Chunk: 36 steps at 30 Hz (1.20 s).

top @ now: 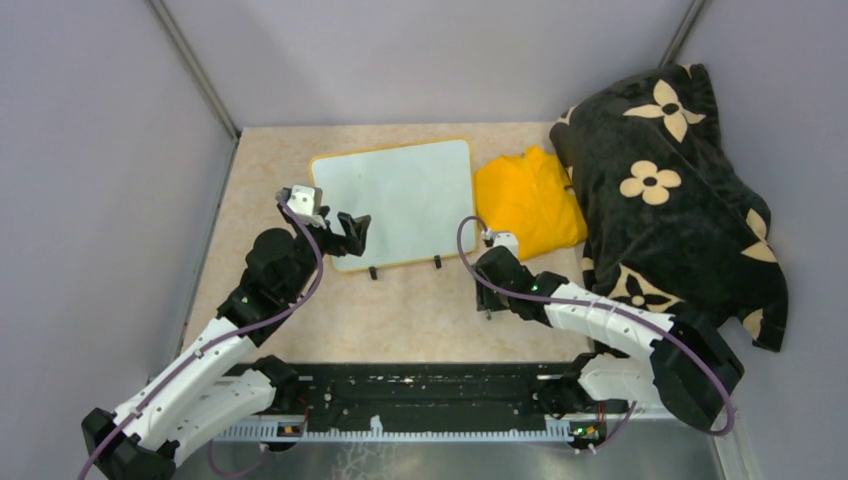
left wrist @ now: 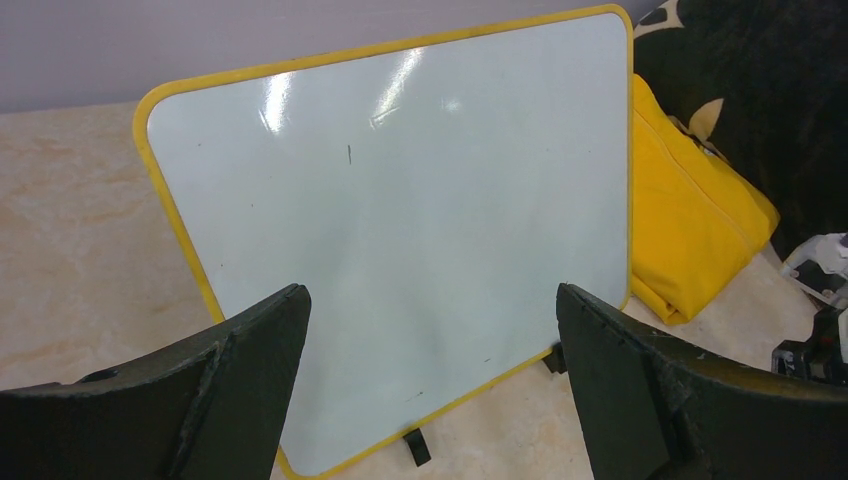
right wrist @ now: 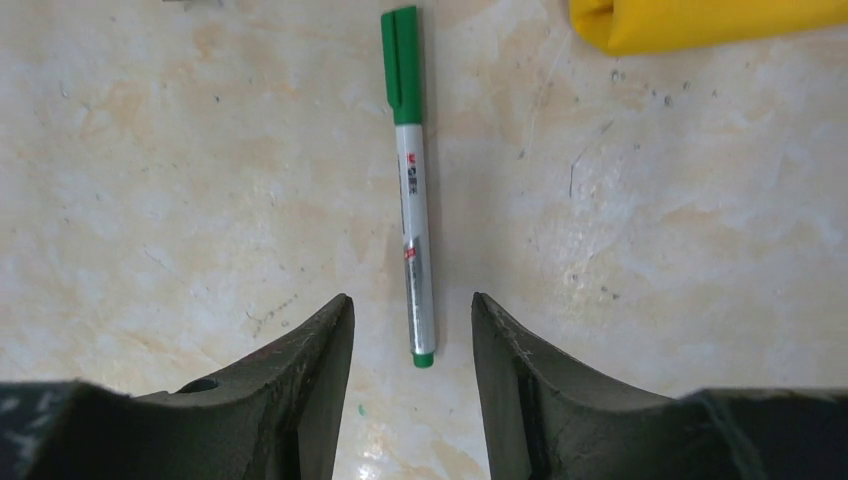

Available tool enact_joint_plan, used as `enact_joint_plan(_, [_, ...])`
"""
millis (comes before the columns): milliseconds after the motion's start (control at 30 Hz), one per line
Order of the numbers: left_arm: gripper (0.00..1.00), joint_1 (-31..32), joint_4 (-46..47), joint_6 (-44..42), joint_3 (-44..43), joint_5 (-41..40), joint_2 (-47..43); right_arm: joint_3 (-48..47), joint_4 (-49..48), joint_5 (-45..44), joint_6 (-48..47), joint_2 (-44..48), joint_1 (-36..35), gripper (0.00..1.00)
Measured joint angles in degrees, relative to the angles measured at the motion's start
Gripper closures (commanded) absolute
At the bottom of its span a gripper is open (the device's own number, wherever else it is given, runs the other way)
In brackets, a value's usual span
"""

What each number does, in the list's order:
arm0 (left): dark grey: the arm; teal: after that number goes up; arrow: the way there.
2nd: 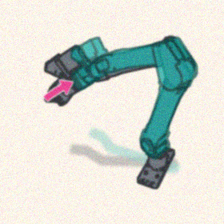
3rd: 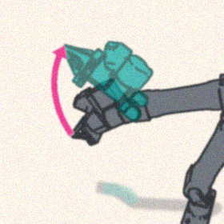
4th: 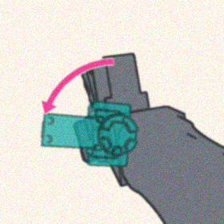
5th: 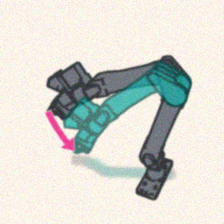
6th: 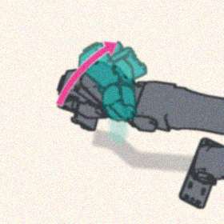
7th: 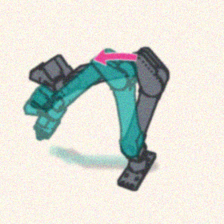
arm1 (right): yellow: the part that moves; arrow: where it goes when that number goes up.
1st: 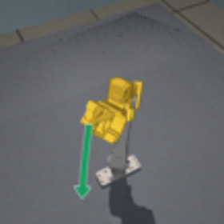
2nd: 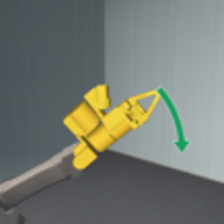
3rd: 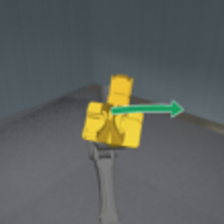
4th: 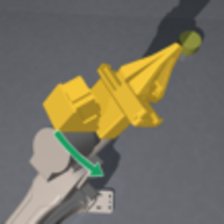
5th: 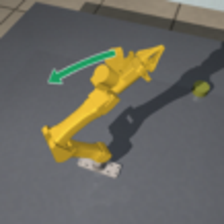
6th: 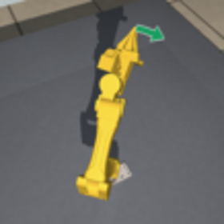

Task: Write a sentence on the whiteboard
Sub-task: Open the whiteboard marker at the center of the board.

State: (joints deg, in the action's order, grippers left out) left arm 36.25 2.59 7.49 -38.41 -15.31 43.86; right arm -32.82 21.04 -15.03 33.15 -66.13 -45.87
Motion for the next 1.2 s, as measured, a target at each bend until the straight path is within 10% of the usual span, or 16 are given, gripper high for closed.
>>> enact_joint_plan(1200, [0.01, 0.00, 0.02, 0.00, 0.00, 0.68, 0.17, -5.40, -5.16, 9.16, -8.63, -13.51, 4.96, 1.00])
